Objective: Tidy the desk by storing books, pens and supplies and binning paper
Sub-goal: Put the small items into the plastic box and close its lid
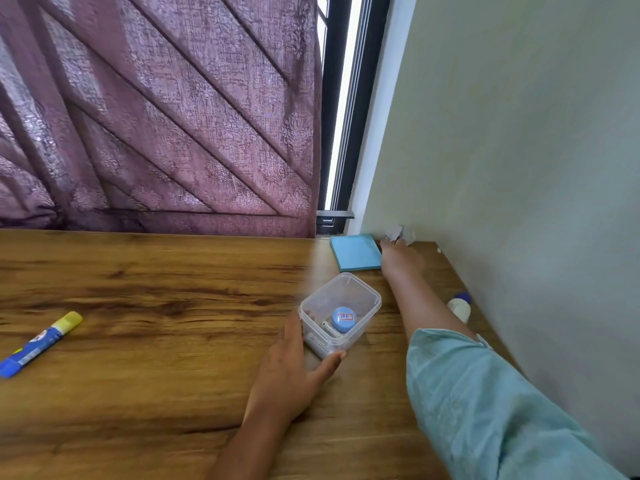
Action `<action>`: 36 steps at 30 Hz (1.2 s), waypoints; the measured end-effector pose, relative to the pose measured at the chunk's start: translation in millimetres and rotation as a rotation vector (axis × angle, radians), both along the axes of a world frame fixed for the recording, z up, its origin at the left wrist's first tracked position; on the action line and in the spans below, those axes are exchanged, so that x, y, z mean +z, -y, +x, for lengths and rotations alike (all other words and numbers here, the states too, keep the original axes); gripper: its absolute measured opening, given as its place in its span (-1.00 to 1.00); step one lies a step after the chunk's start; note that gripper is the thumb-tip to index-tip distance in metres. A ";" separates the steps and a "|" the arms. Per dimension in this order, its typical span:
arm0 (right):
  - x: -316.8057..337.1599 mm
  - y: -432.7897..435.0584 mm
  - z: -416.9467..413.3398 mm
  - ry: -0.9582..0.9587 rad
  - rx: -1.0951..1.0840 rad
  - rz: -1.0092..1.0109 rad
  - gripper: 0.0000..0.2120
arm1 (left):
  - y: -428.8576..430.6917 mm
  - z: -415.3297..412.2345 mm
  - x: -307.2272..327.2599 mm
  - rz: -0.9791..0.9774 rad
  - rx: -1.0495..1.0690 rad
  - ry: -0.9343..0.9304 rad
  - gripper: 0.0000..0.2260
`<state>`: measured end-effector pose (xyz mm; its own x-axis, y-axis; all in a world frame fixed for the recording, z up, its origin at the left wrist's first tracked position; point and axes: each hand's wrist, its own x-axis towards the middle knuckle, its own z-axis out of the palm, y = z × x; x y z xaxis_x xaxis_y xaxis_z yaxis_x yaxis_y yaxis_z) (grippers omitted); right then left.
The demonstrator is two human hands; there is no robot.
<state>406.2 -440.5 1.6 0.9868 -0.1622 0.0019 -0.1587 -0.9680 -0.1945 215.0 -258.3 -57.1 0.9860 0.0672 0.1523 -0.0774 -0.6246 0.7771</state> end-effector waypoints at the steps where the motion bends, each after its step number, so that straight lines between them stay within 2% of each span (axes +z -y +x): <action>1: -1.3 1.3 -2.9 0.003 0.001 -0.022 -0.66 | -0.2 0.4 -0.3 -0.005 -0.005 0.003 -0.24; 10: -2.5 14.9 -13.2 0.044 -0.048 0.012 -0.68 | -1.2 1.3 -1.3 -0.033 -0.013 0.017 -0.24; 16: 15.3 10.8 -36.6 -0.022 -0.056 0.056 -0.73 | -0.3 0.7 1.7 -0.016 -0.011 0.001 -0.26; 18: 21.8 10.3 -50.5 -0.006 -0.061 0.103 -0.74 | 0.8 -0.2 2.9 0.002 -0.007 -0.026 -0.24; 21: 37.1 1.6 -84.3 0.112 -0.045 0.284 -0.69 | 2.1 -6.4 10.7 0.004 -0.006 -0.044 -0.25; 25: 64.2 -21.3 -154.5 0.170 0.136 0.449 -0.73 | 1.7 -23.9 13.7 -0.028 -0.029 -0.042 -0.25; 28: 74.2 -39.4 -208.8 0.137 0.204 0.387 -0.78 | -0.3 -50.3 11.8 -0.061 -0.035 -0.053 -0.25; 33: 73.9 -75.2 -269.2 0.079 0.236 0.012 -0.81 | -14.3 -101.8 12.6 -0.229 0.024 -0.090 -0.30; 36: 73.5 -99.6 -293.6 0.067 0.286 -0.097 -0.77 | -27.3 -126.8 9.3 -0.325 0.069 -0.059 -0.38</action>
